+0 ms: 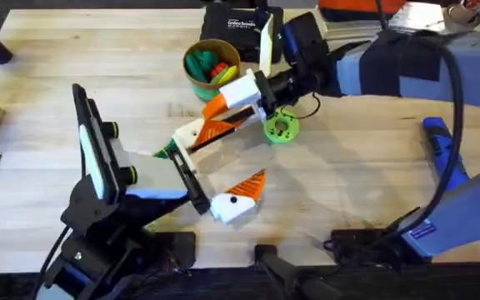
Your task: Pick up the gripper from the table and insert it into the empty holder that is missing its gripper. Then pick up a screw, insert it into the mounting hole, and use the screwdriver to tighten it. Finally, clean up the table by picking up the vegetable and placing it into the bucket.
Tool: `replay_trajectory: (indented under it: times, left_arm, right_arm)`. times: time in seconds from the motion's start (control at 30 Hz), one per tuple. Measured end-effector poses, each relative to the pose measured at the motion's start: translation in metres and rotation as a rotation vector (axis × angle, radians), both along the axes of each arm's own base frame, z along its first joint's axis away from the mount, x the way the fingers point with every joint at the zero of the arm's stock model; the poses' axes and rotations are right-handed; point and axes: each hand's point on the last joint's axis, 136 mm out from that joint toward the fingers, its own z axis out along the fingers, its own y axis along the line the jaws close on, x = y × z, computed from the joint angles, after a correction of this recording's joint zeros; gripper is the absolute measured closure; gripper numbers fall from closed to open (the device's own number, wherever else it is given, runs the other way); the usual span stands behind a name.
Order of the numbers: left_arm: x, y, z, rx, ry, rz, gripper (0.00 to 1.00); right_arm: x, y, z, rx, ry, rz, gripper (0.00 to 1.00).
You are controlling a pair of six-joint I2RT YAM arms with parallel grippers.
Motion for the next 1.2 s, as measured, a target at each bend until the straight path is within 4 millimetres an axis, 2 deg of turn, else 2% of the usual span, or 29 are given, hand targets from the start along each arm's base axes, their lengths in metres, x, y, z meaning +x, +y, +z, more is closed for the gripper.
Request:
replay_trajectory:
  times: [0.1, 0.2, 0.3, 0.43, 0.47, 0.6, 0.7, 0.8, 0.97, 1.2]
  left_arm:
    - [0.000, 0.000, 0.000, 0.000, 0.000, 0.000, 0.015]
    - [0.000, 0.000, 0.000, 0.000, 0.000, -0.003, 0.015]
    - [0.000, 0.000, 0.000, 0.000, 0.000, -0.003, 0.015]
    - [0.000, 0.000, 0.000, 0.000, 0.000, -0.003, 0.015]
    - [-0.001, 0.000, 0.000, 0.000, 0.000, -0.003, 0.015]
    - [-0.001, 0.000, 0.000, 0.000, 0.000, -0.003, 0.015]
    - [0.000, 0.000, 0.000, 0.000, 0.000, -0.003, 0.015]
    - [-0.001, 0.000, 0.000, 0.000, 0.000, -0.003, 0.015]
    - [-0.001, 0.000, 0.000, 0.000, 0.000, -0.003, 0.015]
    - [-0.001, 0.000, 0.000, 0.000, 0.000, -0.003, 0.015]
  right_arm:
    - [0.021, -0.006, 0.005, -0.025, -0.041, -0.062, 0.007]
    - [0.037, -0.017, 0.025, -0.027, -0.095, -0.117, 0.006]
    - [0.043, -0.033, 0.048, -0.047, -0.149, -0.165, 0.006]
    - [0.023, -0.058, 0.053, -0.201, -0.199, -0.195, 0.007]
    - [0.003, -0.076, 0.053, -0.322, -0.315, -0.163, 0.007]
    - [-0.021, -0.088, 0.070, -0.378, -0.554, -0.082, 0.007]
    - [-0.040, -0.089, 0.081, -0.376, -0.713, 0.000, 0.006]
    - [-0.051, -0.084, 0.085, -0.354, -0.832, 0.076, 0.006]
    - [-0.056, -0.079, 0.081, -0.340, -0.928, 0.159, 0.006]
    - [-0.055, -0.077, 0.078, -0.335, -0.979, 0.195, 0.006]
